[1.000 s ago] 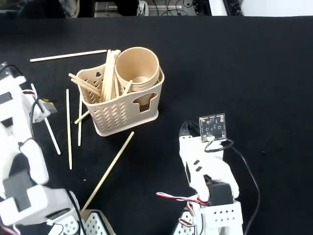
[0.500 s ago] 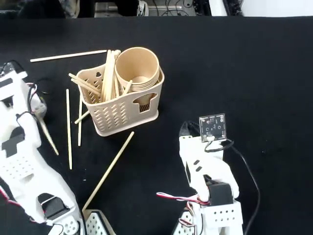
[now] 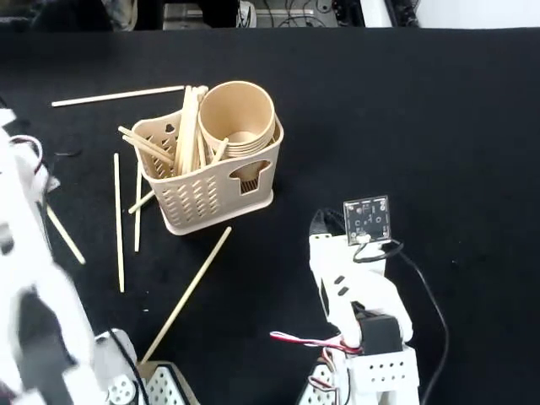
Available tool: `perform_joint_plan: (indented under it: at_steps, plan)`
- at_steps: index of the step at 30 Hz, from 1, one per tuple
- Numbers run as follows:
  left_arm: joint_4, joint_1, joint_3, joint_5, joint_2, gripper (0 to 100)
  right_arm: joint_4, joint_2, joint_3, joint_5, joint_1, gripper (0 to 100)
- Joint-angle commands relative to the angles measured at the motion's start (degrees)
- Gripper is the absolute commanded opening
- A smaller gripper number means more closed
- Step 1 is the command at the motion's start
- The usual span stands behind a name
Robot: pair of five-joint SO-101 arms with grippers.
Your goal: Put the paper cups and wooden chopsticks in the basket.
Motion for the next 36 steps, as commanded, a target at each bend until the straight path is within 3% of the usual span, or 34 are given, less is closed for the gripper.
perform_joint_plan:
  at_steps: [1, 7, 12, 15, 22, 28, 36]
  plan:
    - [-13.63, 0.31, 13.67, 0.44, -34.90, 3, 0.18, -4.88, -0.22, -0.18, -0.44, 1.5]
    - [-37.80, 6.55, 30.37, 0.44, -61.98, 3, 0.18, -4.88, -0.22, -0.18, -0.44, 1.5]
    - [-47.56, 26.51, 38.11, 0.00, -75.60, 3, 0.18, -4.88, -0.22, -0.18, -0.44, 1.5]
    - [-48.97, 34.59, 40.31, -0.09, -76.75, 3, 0.18, -4.88, -0.22, -0.18, -0.44, 1.5]
    - [-49.76, 36.44, 46.11, 0.35, -67.60, 3, 0.26, -4.88, -0.22, -0.18, -0.44, 1.5]
    - [-58.55, 36.53, 50.24, 3.87, -61.80, 3, 0.26, -4.88, -0.22, -0.18, -0.44, 1.5]
    - [-56.53, 36.18, 53.67, 4.48, -60.22, 5, 0.26, -4.88, -0.22, -0.18, -0.44, 1.6]
